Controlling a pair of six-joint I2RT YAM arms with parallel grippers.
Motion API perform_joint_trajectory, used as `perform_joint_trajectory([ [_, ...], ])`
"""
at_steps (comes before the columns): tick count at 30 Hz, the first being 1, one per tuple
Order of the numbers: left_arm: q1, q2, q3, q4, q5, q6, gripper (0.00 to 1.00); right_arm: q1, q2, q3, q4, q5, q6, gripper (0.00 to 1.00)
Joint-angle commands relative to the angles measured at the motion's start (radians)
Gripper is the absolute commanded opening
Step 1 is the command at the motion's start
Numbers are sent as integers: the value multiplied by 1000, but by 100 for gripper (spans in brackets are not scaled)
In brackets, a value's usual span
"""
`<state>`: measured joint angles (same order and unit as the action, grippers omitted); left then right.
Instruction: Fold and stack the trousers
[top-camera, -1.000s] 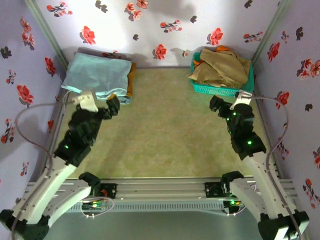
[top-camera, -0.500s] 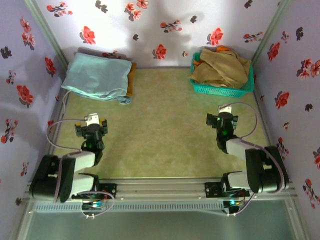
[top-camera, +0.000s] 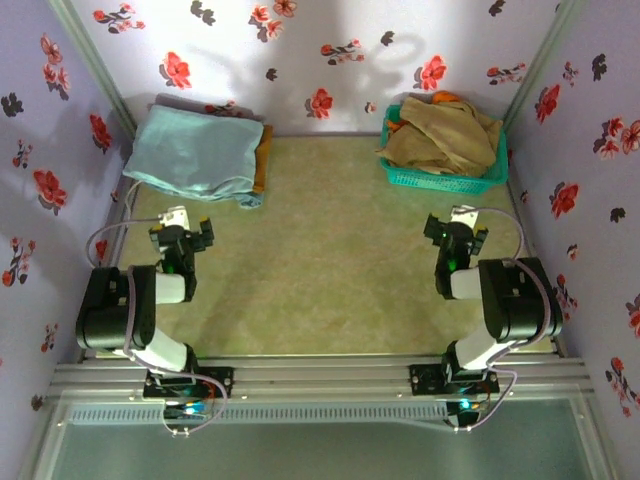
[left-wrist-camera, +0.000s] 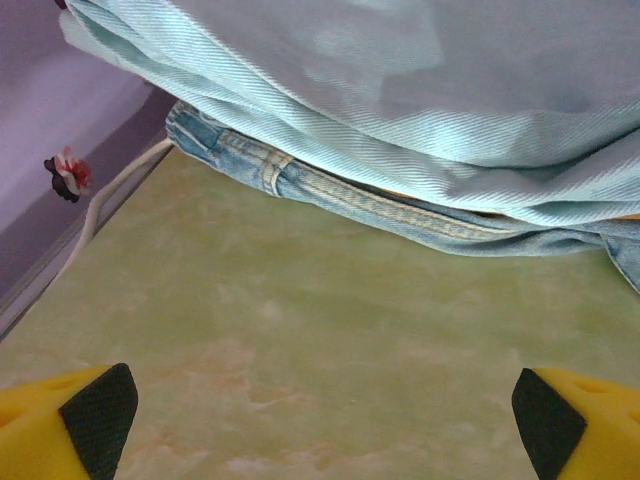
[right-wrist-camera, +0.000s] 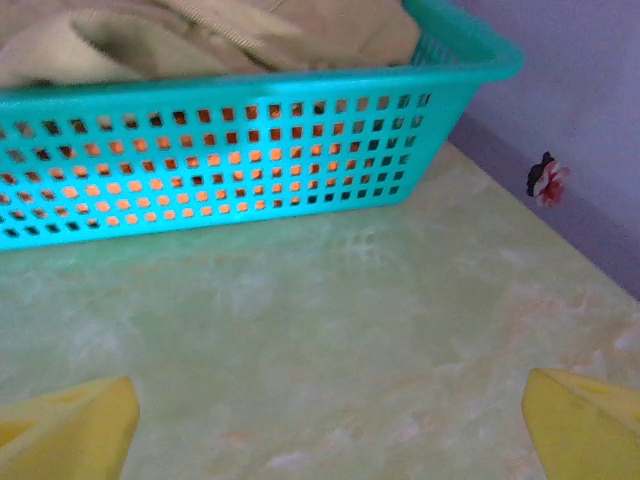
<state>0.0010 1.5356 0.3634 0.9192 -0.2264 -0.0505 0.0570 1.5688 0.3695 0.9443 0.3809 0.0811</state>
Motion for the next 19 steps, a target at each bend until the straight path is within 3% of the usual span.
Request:
perform_joint_trajectory([
  [1, 1, 4, 9, 4, 31, -11, 100, -7, -14, 3, -37, -8, 31, 99],
  [19, -7, 6, 21, -14, 30, 6, 100, -6, -13, 3, -33, -9, 29, 99],
])
